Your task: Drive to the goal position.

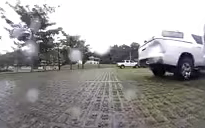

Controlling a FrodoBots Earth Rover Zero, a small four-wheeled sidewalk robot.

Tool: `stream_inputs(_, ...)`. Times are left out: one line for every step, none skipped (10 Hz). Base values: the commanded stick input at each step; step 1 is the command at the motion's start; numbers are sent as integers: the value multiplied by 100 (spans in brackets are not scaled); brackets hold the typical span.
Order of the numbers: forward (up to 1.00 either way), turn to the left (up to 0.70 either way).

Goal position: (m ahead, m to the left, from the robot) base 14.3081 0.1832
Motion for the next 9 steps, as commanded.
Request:
stream_inputs(85, 0)
stream_inputs(85, 0)
stream_inputs(85, 0)
stream_inputs(85, 0)
stream_inputs(85, 0)
stream_inputs(85, 0)
stream_inputs(85, 0)
stream_inputs(85, 0)
stream_inputs(85, 0)
